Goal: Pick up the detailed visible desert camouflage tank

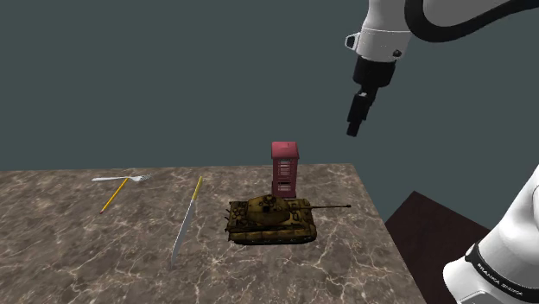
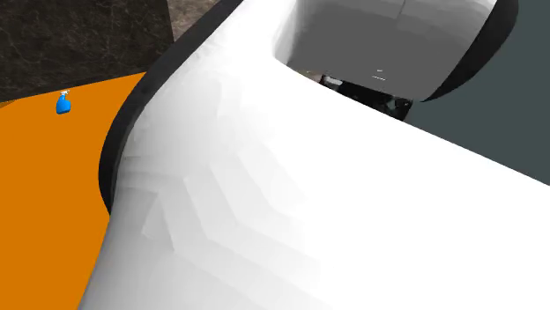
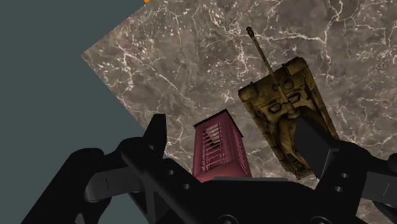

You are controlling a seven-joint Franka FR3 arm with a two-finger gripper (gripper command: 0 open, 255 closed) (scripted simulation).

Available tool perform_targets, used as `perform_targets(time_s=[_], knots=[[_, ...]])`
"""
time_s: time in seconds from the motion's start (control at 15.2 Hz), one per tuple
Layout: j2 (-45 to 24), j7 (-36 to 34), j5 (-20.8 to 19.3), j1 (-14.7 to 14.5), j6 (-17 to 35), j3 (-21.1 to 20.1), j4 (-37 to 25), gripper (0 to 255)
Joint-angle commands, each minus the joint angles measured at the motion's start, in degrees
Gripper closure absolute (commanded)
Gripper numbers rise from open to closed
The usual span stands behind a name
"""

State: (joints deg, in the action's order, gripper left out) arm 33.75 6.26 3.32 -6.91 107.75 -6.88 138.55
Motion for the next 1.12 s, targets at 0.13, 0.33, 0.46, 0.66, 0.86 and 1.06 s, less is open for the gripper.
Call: perform_targets(time_s=[0.13,0.33,0.46,0.66,0.86,1.06], knots=[[-4.9,4.3,0.3,-2.5,7.3,-1.3,2.2,0],[-9.0,7.1,0.4,-4.4,12.7,-2.4,3.3,0],[-12.0,9.0,0.4,-5.5,16.2,-3.2,3.8,0],[-16.7,11.6,0.1,-7.2,21.4,-4.6,4.3,0],[-21.6,14.0,-0.5,-8.7,26.5,-6.0,4.4,0],[-26.4,15.9,-1.6,-10.0,31.1,-7.4,4.2,0]])
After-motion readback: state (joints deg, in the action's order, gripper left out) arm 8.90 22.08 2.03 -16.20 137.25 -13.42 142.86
